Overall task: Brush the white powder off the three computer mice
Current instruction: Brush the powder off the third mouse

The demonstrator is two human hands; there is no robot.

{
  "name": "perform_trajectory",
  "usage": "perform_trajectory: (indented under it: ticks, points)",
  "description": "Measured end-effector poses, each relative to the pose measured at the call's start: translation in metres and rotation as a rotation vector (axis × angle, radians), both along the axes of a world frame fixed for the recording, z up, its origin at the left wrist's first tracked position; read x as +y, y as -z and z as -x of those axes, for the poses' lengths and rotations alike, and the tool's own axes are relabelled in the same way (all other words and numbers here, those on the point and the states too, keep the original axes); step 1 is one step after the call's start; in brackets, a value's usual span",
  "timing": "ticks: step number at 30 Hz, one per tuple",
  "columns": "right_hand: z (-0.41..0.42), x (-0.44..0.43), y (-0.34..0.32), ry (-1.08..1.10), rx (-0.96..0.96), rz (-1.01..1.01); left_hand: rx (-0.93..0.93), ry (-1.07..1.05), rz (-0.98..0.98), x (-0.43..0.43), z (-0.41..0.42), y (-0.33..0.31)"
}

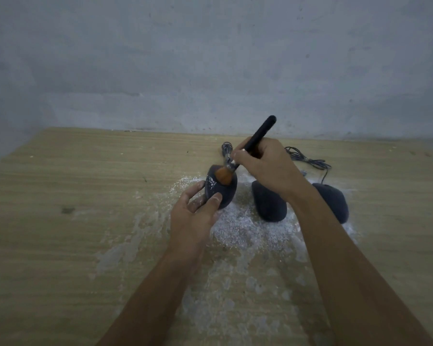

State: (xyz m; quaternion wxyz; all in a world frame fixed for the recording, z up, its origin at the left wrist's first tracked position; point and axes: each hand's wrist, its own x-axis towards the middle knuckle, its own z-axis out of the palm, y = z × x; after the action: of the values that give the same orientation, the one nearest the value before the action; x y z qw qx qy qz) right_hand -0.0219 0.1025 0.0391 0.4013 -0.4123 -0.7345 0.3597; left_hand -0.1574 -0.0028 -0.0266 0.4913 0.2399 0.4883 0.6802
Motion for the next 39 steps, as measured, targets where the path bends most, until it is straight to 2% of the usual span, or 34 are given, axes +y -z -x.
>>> perform_trajectory:
  ticks: [6, 11, 14, 16, 19, 22, 24, 26, 28, 31, 33, 39]
  points:
    - [0.004, -0.005, -0.004, -0.026, 0.056, -0.037, 0.019, 0.019, -0.007, -0.001, 0.001, 0.002]
    - [0.000, -0.006, -0.002, -0.105, -0.051, -0.052, 0.021, 0.017, -0.011, -0.001, 0.001, 0.002]
    - [0.005, -0.007, -0.003, -0.064, 0.046, -0.101, 0.038, 0.015, -0.024, -0.003, -0.001, 0.002]
    - [-0.002, -0.003, -0.004, -0.104, 0.091, -0.065, 0.023, 0.011, -0.029, -0.003, -0.001, 0.001]
    - [-0.006, -0.005, -0.002, -0.213, -0.072, -0.037, 0.038, 0.010, -0.018, -0.001, -0.001, 0.000]
    - [0.002, -0.006, -0.001, -0.110, -0.013, -0.101, 0.057, 0.009, -0.015, -0.002, -0.002, 0.000]
    - [0.000, -0.003, -0.003, -0.110, 0.032, -0.074, 0.054, 0.008, -0.016, -0.002, -0.001, 0.000]
    - [-0.003, -0.005, -0.005, -0.206, -0.051, -0.023, 0.049, 0.012, -0.017, -0.001, 0.000, -0.001]
    - [0.000, -0.008, -0.003, -0.209, -0.106, -0.054, 0.043, 0.007, -0.012, 0.000, 0.000, -0.001]
    - [0.005, -0.007, -0.005, -0.060, 0.064, -0.100, 0.025, -0.008, -0.010, -0.001, 0.000, -0.001]
    - [0.002, -0.005, -0.007, -0.050, 0.096, -0.094, 0.009, -0.008, -0.010, -0.001, 0.000, -0.001]
    - [-0.003, -0.012, -0.007, -0.256, -0.173, -0.022, -0.109, 0.034, -0.013, -0.001, 0.000, -0.006]
